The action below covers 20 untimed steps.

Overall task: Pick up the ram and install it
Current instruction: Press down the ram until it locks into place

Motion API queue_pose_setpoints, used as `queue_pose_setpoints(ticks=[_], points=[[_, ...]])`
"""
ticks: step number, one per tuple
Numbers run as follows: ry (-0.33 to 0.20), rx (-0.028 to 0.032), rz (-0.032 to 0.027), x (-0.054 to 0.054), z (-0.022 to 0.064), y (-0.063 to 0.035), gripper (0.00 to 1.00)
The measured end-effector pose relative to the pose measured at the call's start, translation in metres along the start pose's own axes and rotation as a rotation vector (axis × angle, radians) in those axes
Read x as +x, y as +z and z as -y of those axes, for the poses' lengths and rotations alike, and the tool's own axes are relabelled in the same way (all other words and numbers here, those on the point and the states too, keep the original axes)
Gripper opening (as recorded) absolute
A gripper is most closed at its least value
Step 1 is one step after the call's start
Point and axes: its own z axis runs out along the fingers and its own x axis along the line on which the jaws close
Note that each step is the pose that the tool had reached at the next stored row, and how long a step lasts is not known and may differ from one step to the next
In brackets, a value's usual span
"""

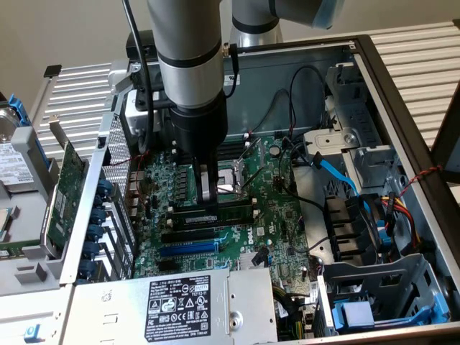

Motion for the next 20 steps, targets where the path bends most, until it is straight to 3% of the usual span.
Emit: queue_pose_setpoints(ticks=[8,14,20], points=[[0.0,-0.0001,0.0068,0.0021,0.0,0.0002,0.11],[0.0,-0.0002,0.0158,0.0026,0.0001,0.0002,0.11],[0.0,-0.0002,0.0169,0.0031,0.0001,0.0002,0.11]])
